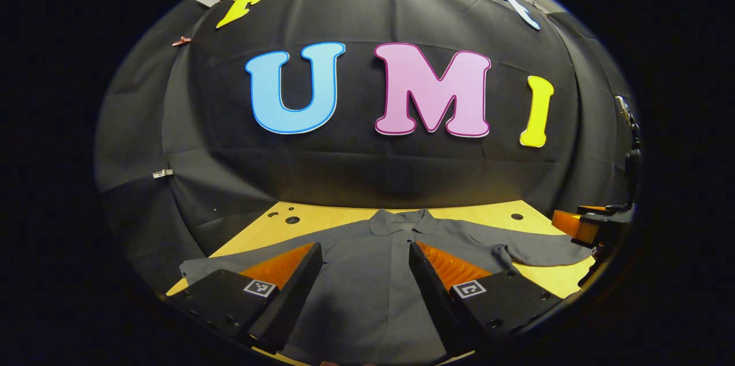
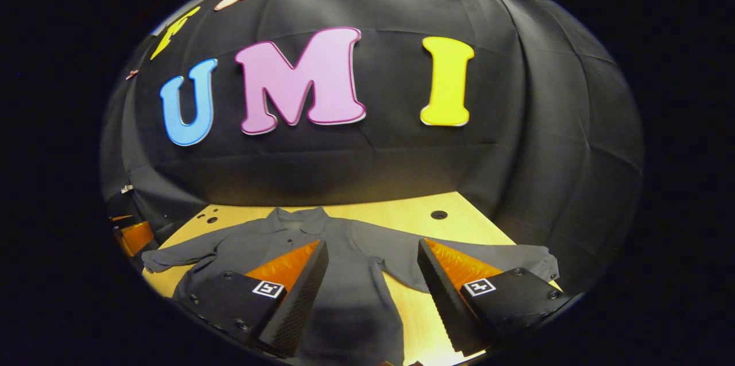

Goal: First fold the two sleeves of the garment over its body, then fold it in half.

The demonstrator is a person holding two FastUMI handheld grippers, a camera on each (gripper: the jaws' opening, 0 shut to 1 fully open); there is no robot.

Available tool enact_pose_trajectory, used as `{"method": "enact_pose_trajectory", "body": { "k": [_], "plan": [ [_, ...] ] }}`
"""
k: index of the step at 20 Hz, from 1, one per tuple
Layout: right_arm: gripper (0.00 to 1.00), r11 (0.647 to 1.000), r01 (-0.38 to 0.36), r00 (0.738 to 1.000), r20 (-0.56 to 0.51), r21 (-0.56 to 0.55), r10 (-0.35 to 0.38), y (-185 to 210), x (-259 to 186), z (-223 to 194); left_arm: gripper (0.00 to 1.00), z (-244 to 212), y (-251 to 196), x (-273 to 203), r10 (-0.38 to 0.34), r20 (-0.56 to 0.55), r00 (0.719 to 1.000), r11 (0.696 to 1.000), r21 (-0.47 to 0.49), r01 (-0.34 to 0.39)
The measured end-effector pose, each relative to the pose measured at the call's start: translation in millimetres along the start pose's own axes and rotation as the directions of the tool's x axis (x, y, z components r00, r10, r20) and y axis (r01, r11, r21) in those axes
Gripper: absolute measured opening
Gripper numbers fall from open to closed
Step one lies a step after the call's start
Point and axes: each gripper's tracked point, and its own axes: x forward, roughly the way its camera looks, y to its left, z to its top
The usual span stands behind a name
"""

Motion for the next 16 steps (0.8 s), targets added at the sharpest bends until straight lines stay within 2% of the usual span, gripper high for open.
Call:
{"method": "enact_pose_trajectory", "body": {
  "k": [5,10,16],
  "plan": [
    [0.96,0.987,0.157,0.985,-0.072,0.035,-0.154,-65.6,17.0,-19.3,0.96,-4.2,-7.4,6.8,-0.022,-0.025,0.999,1.000,0.014,0.022],
    [0.97,0.941,0.336,0.934,-0.141,0.041,-0.327,-138.2,22.6,-39.8,0.96,-16.9,-1.3,15.3,-0.011,-0.069,0.998,1.000,0.001,0.011],
    [0.97,0.883,0.465,0.873,-0.198,0.060,-0.447,-211.0,31.8,-62.3,0.96,-30.4,4.6,14.7,-0.009,-0.127,0.992,1.000,0.015,0.011]
  ]
}}
